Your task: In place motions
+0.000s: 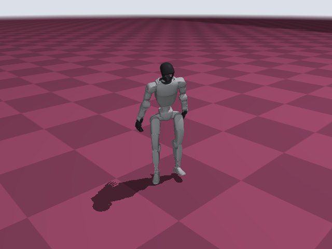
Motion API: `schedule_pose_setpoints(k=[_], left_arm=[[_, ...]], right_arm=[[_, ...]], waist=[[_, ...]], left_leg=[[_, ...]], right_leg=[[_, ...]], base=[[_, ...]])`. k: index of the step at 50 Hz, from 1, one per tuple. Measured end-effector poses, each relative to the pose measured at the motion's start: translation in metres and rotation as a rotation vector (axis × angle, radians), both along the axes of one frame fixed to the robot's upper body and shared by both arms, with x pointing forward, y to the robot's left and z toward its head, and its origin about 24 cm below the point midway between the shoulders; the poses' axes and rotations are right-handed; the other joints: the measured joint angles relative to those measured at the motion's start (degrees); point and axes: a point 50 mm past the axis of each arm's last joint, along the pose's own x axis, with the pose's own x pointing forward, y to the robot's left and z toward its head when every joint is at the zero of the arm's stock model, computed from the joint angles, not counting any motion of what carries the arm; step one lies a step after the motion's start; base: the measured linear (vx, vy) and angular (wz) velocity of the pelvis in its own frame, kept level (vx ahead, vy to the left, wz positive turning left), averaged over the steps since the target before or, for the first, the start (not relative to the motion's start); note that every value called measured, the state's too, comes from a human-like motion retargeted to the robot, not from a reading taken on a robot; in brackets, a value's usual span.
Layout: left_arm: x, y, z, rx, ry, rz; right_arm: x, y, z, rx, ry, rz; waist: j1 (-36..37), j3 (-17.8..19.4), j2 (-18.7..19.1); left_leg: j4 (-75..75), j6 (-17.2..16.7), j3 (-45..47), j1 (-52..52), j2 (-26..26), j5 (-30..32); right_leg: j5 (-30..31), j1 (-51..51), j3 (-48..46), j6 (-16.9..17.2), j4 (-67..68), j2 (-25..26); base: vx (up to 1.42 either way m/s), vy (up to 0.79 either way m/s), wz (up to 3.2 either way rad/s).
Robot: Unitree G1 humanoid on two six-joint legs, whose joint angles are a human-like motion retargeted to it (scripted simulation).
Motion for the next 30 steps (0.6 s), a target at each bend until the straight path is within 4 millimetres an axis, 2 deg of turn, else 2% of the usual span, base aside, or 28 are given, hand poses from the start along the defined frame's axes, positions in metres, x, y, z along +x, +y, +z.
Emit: schedule_pose_setpoints(k=[3, 5, 8, 10, 12, 15, 17, 20, 24, 27, 30], left_arm=[[-0.048, -0.013, -0.003, 0.004, 0.104, 0.063], [-0.062, -0.018, -0.002, 0.002, 0.145, 0.100], [-0.052, -0.020, -0.001, -0.010, 0.178, 0.140], [-0.032, -0.021, -0.002, -0.002, 0.127, 0.161], [0.002, -0.017, -0.002, 0.015, -0.011, 0.147], [0.068, -0.010, 0.008, 0.065, -0.249, 0.090], [0.115, 0.001, 0.023, 0.111, -0.400, 0.031], [0.185, 0.018, 0.061, 0.172, -0.615, -0.081], [0.262, 0.033, 0.126, 0.238, -0.851, -0.172], [0.309, 0.036, 0.184, 0.290, -1.012, -0.219], [0.344, 0.029, 0.242, 0.344, -1.169, -0.277]], right_arm=[[-0.059, 0.005, -0.004, -0.002, 0.150, -0.046], [-0.081, 0.005, -0.003, -0.024, 0.193, -0.070], [-0.078, 0.006, -0.003, -0.047, 0.173, -0.127], [-0.060, 0.005, -0.004, -0.058, 0.101, -0.144], [-0.030, -0.003, -0.001, -0.084, -0.008, -0.108], [0.031, -0.011, 0.009, -0.144, -0.181, 0.014], [0.074, -0.014, 0.021, -0.173, -0.299, 0.107], [0.135, -0.016, 0.049, -0.202, -0.475, 0.225], [0.220, -0.010, 0.109, -0.254, -0.718, 0.411], [0.277, 0.001, 0.173, -0.305, -0.923, 0.537], [0.315, 0.011, 0.242, -0.349, -1.123, 0.621]], waist=[[-1.34, -2.88, 0.21], [-1.94, -4.71, 0.31], [-1.94, -2.43, 0.32], [-2.34, -0.83, 0.08], [-1.88, -0.04, -0.21], [-0.74, 1.35, -0.98], [-0.55, 2.22, -1.26], [1.39, 2.37, -1.73], [1.91, 1.46, -1.66], [2.88, 2.08, -2.06], [3.93, 2.33, -2.24]], left_leg=[[-3.67, 0.74, -1.24, 5.71, -1.50, -0.14], [-2.35, 0.81, -1.59, 5.31, -1.53, -1.16], [1.56, 1.07, -1.83, 3.30, -1.25, -2.42], [5.31, 0.74, -2.08, 0.39, -0.61, -3.34], [10.19, 0.04, -1.72, -4.48, 0.41, -4.64], [18.63, 0.40, -1.12, -13.54, 1.30, -7.98], [26.78, 0.85, -1.38, -21.05, 2.21, -11.51], [41.67, 2.42, -0.89, -34.25, 3.59, -17.72], [62.08, 1.43, -1.94, -52.29, 7.61, -23.12], [74.75, 1.96, -1.94, -63.78, 9.55, -25.31], [85.70, 4.19, -2.14, -74.65, 10.47, -27.01]], right_leg=[[0.28, 5.97, -1.41, 0.54, -4.03, 0.76], [-0.19, 6.23, -3.99, 0.50, -3.50, 0.07], [-1.17, 4.58, -3.20, 0.42, 0.02, -0.73], [-1.92, 2.01, -3.73, 0.41, 3.53, -1.93], [-3.15, -3.20, -1.51, 0.49, 8.43, -2.49], [-6.54, -13.08, 2.73, 0.45, 17.33, -2.31], [-9.32, -20.00, 3.34, 0.58, 24.24, -2.66], [-13.61, -31.47, 3.28, 0.09, 35.52, -2.47], [-19.42, -48.50, 4.29, 0.86, 53.55, -1.34], [-23.59, -60.08, 4.86, 0.05, 66.32, 0.54], [-26.82, -70.99, 3.99, -1.81, 78.18, 1.89]], base=[[0.48, -0.04, 0.24], [0.25, 0.07, 0.17], [-0.06, 0.09, 0.15], [-0.28, 0.08, 0.13], [-0.45, 0.11, -0.12], [-0.52, 0.12, -0.31], [-0.46, 0.05, -0.06], [-0.37, -0.03, -0.04], [-0.27, 0.02, -0.16], [-0.21, -0.02, -0.33], [-0.10, -0.06, -0.12]])
